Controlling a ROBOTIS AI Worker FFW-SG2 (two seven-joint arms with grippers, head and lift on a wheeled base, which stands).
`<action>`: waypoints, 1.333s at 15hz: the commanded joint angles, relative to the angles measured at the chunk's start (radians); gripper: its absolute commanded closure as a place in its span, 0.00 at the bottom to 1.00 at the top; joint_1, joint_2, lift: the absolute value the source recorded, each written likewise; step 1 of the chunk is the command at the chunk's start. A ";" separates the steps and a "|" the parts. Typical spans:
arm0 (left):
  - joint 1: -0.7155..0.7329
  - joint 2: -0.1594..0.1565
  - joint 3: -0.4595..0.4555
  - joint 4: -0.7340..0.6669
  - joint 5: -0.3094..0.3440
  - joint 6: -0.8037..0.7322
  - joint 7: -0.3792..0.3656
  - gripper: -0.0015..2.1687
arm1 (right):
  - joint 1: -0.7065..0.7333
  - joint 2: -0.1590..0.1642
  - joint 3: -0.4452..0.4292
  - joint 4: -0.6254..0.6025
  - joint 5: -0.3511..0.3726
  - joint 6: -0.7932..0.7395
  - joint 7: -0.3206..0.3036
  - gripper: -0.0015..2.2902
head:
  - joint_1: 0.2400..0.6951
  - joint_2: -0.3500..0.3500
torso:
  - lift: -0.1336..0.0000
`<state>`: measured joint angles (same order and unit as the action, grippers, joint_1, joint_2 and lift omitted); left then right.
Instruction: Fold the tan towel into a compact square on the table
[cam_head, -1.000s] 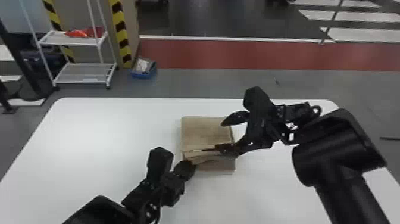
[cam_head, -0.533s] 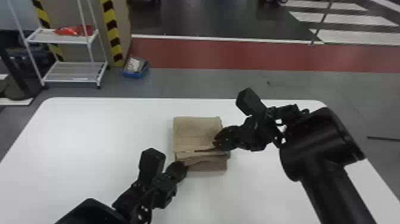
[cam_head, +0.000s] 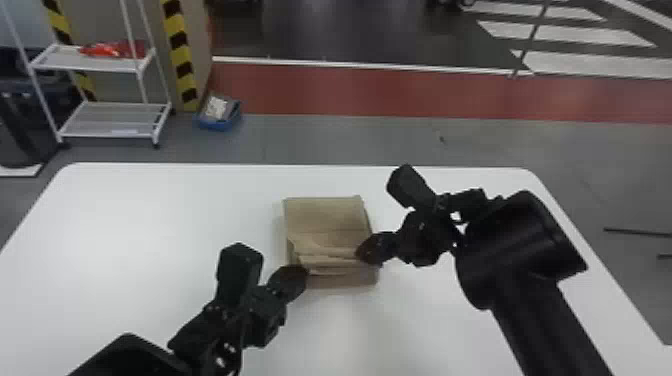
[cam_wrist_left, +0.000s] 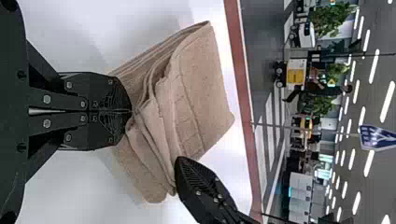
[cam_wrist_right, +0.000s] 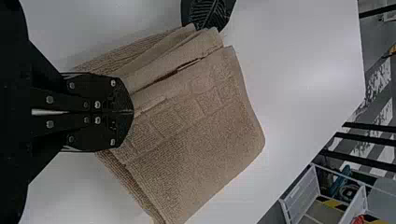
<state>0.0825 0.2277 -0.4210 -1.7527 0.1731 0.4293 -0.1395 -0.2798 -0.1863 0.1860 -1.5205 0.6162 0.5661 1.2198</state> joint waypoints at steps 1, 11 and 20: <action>0.017 0.016 0.027 -0.068 0.019 0.000 0.000 0.99 | 0.004 -0.002 -0.019 0.002 -0.007 -0.005 0.000 0.85 | 1.00 0.33 | 0.19; 0.059 0.028 0.177 -0.122 0.078 -0.022 -0.005 0.99 | 0.007 0.004 -0.163 -0.086 -0.187 0.004 -0.005 0.85 | 1.00 0.43 | 0.19; 0.062 0.038 0.176 -0.102 0.080 -0.025 -0.034 0.99 | -0.065 0.076 -0.168 0.145 -0.168 -0.146 -0.267 0.85 | 1.00 0.41 | 0.19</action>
<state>0.1457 0.2623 -0.2457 -1.8605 0.2506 0.4042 -0.1702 -0.3335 -0.1193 0.0186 -1.4173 0.4474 0.4510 0.9685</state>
